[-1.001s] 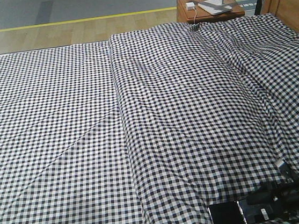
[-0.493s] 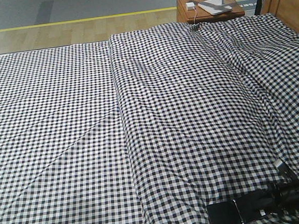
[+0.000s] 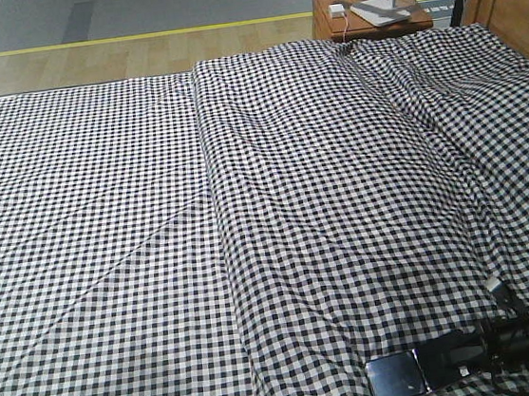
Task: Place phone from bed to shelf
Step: 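Close the right gripper on the black phone's edge, then lift the phone off the bed with the right gripper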
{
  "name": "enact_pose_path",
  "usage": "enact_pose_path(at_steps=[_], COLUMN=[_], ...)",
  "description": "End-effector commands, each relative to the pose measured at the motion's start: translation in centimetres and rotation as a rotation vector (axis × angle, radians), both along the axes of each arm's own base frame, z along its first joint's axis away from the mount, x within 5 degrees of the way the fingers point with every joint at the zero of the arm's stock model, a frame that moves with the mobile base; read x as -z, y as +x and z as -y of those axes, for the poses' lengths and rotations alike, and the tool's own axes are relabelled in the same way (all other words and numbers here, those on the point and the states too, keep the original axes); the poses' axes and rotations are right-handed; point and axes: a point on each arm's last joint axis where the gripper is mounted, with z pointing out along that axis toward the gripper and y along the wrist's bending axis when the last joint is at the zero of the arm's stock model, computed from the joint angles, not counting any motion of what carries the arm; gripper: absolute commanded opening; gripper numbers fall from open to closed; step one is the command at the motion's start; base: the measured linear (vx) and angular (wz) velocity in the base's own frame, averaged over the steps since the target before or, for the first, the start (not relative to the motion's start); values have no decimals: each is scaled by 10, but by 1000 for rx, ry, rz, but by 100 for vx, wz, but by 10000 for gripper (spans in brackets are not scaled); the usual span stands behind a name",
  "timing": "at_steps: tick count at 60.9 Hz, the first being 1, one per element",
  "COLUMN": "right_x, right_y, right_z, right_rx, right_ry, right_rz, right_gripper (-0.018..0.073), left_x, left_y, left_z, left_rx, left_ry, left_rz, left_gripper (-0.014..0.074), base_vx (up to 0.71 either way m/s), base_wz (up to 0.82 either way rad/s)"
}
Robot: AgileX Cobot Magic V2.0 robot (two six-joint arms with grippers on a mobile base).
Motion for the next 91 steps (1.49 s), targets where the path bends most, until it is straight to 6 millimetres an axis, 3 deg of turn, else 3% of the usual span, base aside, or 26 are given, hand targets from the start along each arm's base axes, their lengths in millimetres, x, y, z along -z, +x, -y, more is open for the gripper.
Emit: enact_pose_path(at_steps=[1,20,35,58,91], right_x=[-43,-110,-193,-313,-430], right_y=[14,5,-9,-9,-65], right_z=[2,-4,-19,-81,-158], right_rx=[-21,-24,34,-113,-267], right_ry=[122,94,60,-30,3], right_rz=[46,119,238,591,959], right_gripper=[-10,-5,-4,-4,-3], left_x=[-15,-15,-15,-15,-15], left_y=[-1,-1,-1,-1,-1], left_z=[0,0,0,0,0], left_rx=[4,4,4,4,4], left_ry=[-7,-7,-7,-7,-7], left_rz=[108,108,108,108,108], left_gripper=[1,1,1,1,1], base_vx=[0,0,0,0,0], base_wz=[0,0,0,0,0])
